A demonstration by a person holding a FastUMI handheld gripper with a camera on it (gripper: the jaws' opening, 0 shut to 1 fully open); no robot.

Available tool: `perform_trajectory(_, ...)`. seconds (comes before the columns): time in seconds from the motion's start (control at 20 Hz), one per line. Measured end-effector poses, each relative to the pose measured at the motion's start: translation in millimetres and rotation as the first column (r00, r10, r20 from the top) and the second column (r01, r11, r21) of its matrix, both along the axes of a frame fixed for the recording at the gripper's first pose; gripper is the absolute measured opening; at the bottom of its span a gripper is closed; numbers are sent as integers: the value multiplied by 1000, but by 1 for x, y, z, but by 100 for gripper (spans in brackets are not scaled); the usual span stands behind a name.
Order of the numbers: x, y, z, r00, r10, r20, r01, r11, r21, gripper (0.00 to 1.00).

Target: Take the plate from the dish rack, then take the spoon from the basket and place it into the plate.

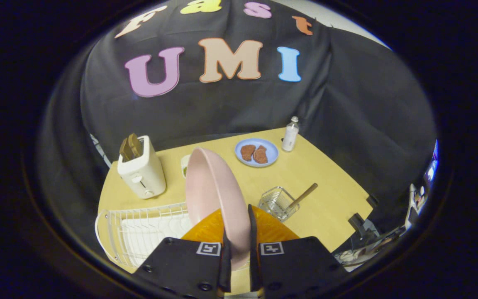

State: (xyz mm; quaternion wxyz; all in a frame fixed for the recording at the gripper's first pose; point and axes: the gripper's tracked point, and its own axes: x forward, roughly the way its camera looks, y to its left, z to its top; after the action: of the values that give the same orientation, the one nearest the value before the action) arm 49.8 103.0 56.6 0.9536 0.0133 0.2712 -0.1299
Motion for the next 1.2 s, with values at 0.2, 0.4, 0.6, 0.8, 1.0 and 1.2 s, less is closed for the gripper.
perform_trajectory(0.2,-30,-54,16,989,-127,74,120,988,95,20)
perform_trajectory(0.4,-58,-110,-2,959,-266,94,245,950,192,20)
perform_trajectory(0.6,-100,-163,-38,904,-426,41,397,871,290,20)
perform_trajectory(0.8,-121,-195,-98,847,-527,-69,512,772,378,20)
perform_trajectory(1.0,-123,-201,-143,828,-543,-141,545,722,426,20)
perform_trajectory(1.2,-117,-194,-176,826,-528,-199,555,700,449,20)
